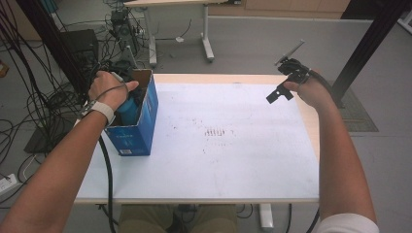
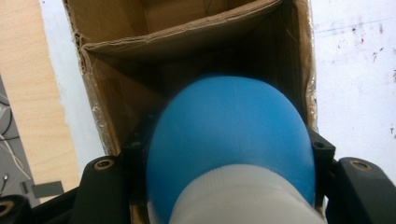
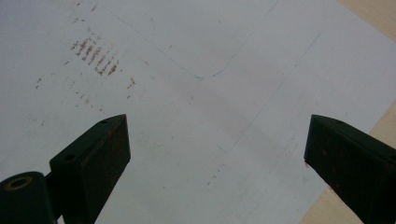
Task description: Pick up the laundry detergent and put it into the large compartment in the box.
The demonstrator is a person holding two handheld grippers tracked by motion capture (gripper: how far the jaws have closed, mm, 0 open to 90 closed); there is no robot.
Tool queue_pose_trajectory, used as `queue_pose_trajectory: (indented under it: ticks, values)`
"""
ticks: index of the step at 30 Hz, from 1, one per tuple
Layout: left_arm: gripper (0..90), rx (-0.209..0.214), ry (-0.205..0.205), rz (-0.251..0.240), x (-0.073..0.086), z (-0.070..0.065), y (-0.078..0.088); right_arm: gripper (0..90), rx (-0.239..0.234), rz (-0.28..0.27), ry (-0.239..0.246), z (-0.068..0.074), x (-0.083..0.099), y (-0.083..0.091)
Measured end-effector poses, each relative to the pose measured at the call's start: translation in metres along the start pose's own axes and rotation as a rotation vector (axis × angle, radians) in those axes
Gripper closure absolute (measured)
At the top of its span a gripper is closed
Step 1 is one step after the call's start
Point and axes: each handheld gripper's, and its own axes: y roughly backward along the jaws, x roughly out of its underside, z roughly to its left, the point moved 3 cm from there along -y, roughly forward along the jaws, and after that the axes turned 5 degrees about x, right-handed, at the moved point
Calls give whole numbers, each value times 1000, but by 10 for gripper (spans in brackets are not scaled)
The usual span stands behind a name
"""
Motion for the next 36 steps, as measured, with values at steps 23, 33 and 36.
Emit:
queue_pose_trajectory:
  ticks: [23,33,36]
  values:
    - [387,2,-3,40,-1,6,-27,69,-2,5,-4,-1,1,-3]
    - [388,8,-3,40,-2,7,-28,69,-1,9,-4,-1,0,-4]
    - [388,8,-3,40,-2,8,-29,69,-2,10,-6,-1,1,-4]
